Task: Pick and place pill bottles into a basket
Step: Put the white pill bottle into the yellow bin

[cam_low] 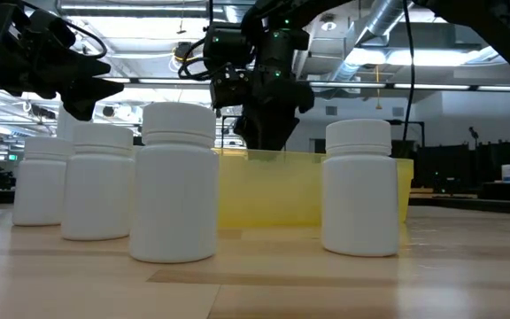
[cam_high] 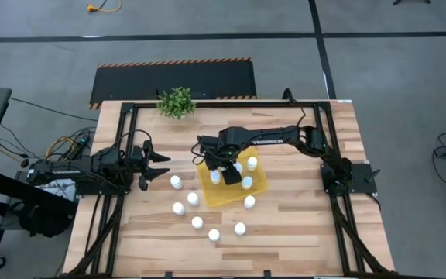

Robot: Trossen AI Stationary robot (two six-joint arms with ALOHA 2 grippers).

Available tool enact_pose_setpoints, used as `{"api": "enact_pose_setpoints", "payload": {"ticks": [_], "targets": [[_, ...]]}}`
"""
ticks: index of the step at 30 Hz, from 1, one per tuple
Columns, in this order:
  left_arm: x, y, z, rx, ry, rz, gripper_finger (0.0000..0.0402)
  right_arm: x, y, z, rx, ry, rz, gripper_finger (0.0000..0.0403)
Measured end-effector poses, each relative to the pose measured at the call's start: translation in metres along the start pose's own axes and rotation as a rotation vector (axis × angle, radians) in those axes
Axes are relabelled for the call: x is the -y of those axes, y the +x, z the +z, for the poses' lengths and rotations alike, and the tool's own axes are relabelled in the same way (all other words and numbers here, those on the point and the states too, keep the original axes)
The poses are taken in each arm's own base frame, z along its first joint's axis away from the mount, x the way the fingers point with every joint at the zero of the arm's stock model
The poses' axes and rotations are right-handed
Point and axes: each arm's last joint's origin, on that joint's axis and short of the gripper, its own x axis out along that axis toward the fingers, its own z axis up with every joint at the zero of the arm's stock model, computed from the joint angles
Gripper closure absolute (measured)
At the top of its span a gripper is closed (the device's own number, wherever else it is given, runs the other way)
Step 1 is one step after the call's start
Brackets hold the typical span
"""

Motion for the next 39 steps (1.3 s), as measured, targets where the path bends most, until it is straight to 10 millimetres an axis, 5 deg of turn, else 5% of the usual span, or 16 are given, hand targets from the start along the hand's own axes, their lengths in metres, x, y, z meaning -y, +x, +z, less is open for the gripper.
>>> {"api": "enact_pose_setpoints", "payload": {"ticks": [10, 23, 31, 39], "targets": [[0.0, 0.0, 0.0, -0.001, 0.0, 0.0, 0.0207, -0.006, -0.037, 0.006, -0.019, -0.033, 0.01, 0.0177], [0.0, 0.0, 0.0, -0.001, 0.0, 0.0, 0.0207, -0.029, -0.136, 0.004, 0.088, 0.089, -0.133, 0.0192], [0.0, 0.0, 0.0, -0.003, 0.0, 0.001, 0.0207, -0.066, -0.178, -0.014, 0.122, 0.23, -0.076, 0.0218], [0.0, 0.001, -0.001, -0.01, 0.0, 0.003, 0.0207, -0.131, -0.21, -0.02, 0.212, 0.153, 0.004, 0.0233]]}}
